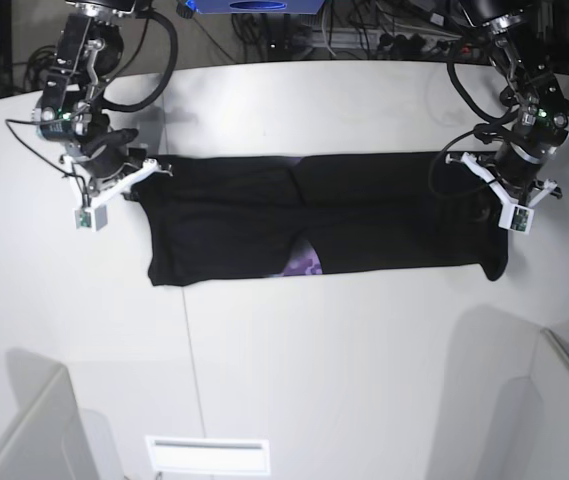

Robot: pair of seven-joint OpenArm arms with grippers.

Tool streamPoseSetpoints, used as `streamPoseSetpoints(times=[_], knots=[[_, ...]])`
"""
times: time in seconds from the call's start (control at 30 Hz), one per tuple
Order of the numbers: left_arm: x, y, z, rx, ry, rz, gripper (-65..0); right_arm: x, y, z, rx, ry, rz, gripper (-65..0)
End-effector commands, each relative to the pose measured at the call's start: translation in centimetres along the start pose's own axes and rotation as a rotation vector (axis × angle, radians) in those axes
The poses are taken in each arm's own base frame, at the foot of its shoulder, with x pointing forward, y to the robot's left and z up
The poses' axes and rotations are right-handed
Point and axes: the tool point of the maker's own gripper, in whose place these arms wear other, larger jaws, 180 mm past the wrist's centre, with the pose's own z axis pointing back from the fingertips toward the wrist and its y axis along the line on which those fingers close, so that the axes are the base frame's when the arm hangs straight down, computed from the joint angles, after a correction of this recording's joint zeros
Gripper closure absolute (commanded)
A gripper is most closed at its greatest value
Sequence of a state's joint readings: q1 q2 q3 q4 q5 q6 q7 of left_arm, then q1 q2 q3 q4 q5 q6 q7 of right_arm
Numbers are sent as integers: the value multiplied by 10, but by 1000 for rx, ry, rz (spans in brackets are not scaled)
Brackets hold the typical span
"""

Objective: Fold the T-shirt properly
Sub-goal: 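Release the strip end with the left gripper and move it to the strip's middle, then fold the strip end held by the left gripper toward the right gripper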

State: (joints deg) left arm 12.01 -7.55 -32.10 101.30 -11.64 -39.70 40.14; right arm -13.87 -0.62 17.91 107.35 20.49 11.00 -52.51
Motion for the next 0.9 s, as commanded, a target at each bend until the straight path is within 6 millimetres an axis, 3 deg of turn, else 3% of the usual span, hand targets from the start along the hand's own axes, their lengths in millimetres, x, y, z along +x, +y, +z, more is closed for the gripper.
streamPoseSetpoints(times=[0.0,0.27,0.63,0.87], knots=[[13,-2,1,-5,-40,-24,0,14,1,3,5,-47,11,0],[15,-34,-10,-81,-36,-48,0,14,0,3,4,-48,10,0],[20,-43,-17,-94,-29,-24,0,17,1,3,5,-55,11,0],[26,-74,-26,-171,-14,-59,0,17,1,3,5,-55,11,0]])
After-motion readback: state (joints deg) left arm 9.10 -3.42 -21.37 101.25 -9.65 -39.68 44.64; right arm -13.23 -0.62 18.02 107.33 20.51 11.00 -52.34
